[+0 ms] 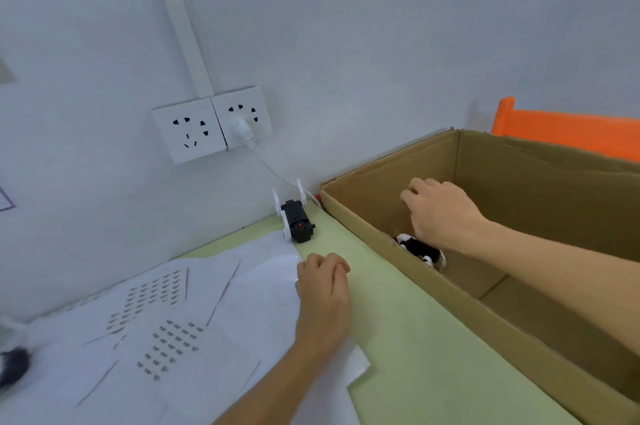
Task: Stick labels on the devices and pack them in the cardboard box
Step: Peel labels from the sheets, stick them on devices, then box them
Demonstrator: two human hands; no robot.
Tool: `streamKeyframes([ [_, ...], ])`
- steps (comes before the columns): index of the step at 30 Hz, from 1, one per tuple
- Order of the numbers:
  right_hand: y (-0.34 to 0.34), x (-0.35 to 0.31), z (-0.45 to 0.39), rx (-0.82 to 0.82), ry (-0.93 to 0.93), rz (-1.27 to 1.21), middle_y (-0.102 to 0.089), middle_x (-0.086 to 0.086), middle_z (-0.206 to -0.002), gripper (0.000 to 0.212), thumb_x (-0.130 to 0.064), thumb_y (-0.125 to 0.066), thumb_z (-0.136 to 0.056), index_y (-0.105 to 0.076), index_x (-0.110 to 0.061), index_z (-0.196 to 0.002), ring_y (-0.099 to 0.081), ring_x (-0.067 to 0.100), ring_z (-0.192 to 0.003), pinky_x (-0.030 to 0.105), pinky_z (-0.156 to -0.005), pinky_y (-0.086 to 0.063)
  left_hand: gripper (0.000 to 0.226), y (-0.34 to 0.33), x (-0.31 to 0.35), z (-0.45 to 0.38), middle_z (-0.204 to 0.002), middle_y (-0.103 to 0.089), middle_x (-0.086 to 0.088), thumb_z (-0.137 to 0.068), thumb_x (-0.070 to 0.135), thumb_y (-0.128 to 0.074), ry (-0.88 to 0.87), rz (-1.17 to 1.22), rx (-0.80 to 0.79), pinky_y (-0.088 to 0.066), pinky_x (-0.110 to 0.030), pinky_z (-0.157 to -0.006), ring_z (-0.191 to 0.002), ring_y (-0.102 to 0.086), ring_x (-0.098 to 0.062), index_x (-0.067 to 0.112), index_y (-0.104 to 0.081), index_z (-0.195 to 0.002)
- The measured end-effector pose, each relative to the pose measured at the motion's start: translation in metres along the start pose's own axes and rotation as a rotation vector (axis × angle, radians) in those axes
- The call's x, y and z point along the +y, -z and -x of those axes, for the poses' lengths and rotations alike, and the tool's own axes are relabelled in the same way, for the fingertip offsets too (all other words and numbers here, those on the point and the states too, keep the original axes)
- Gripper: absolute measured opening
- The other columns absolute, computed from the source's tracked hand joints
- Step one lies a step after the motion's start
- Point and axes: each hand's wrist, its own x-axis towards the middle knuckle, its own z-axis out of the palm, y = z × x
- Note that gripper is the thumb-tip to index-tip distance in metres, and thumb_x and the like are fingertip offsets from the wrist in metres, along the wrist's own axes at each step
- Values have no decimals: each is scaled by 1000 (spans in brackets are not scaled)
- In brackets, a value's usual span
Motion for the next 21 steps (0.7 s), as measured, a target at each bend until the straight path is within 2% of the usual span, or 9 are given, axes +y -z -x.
streamKeyframes([
  [2, 40, -22, 23, 257, 90, -236, -62, 2, -107, 28, -14, -48, -89, -62, -16, -114, -57, 20, -90, 32, -75, -50, 27, 4, 4, 0, -82, -56, 4, -84, 27, -34, 52, 227, 110, -35, -15, -72, -83, -48, -5, 16, -57, -76],
  [3, 56, -39, 39, 314, 200, -371, -63, -1, -98, 26, -14, -47, -88, -65, -16, -107, -58, 18, -83, 32, -71, -51, 28, 6, 6, 0, -75, -56, 1, -82, 25, -36, 80, 326, 144, -37, -18, -68, -74, -49, -8, 10, -57, -72],
  [4, 67, -59, 58, 288, 318, -462, -64, -4, -93, 26, -18, -45, -88, -66, -18, -102, -59, 16, -79, 31, -69, -51, 28, 9, 8, -1, -70, -56, -2, -83, 23, -39, 121, 409, 165, -38, -21, -65, -69, -49, -11, 4, -56, -70],
  [6, 71, -103, 94, 94, 471, -535, -66, -6, -98, 32, -30, -37, -92, -65, -22, -104, -62, 16, -87, 33, -76, -50, 26, 16, 8, -6, -64, -57, -9, -87, 11, -44, 264, 560, 186, -39, -26, -60, -63, -48, -17, 1, -57, -66],
  [9, 51, -146, 126, -151, 494, -496, -56, -8, -130, 46, -40, -26, -94, -53, -27, -129, -53, 17, -118, 38, -94, -44, 31, 31, 7, -12, -60, -62, -14, -89, 5, -42, 494, 810, 131, -42, -28, -57, -59, -51, -22, 2, -60, -63],
  [12, 46, -155, 128, -188, 436, -437, -51, -10, -138, 49, -42, -24, -95, -49, -29, -135, -47, 13, -127, 36, -99, -42, 27, 48, 17, -9, -68, -68, -22, -89, 5, -43, 547, 910, 34, -51, -30, -59, -61, -58, -26, 1, -60, -68],
  [16, 53, -158, 115, -190, 424, -397, -59, -16, -125, 47, -43, -25, -95, -57, -31, -126, -53, 8, -116, 28, -98, -41, 22, 82, 32, 3, -80, -73, -20, -92, 8, -47, 446, 814, -2, -55, -29, -63, -66, -62, -22, 3, -64, -80],
  [18, 62, -163, 108, -195, 418, -374, -60, -15, -107, 43, -44, -24, -94, -61, -29, -111, -55, 8, -102, 26, -89, -42, 24, 106, 34, 16, -88, -75, -12, -94, 7, -45, 330, 592, 19, -53, -26, -67, -74, -63, -16, 11, -66, -83],
  [21, 73, -170, 100, -184, 375, -344, -43, -14, -80, 29, -46, -28, -97, -50, -28, -89, -46, 5, -85, 22, -76, -35, 24, 154, 26, 48, -100, -69, 8, -94, 11, -47, 186, 158, 52, -44, -11, -71, -90, -59, -2, 26, -65, -90],
])
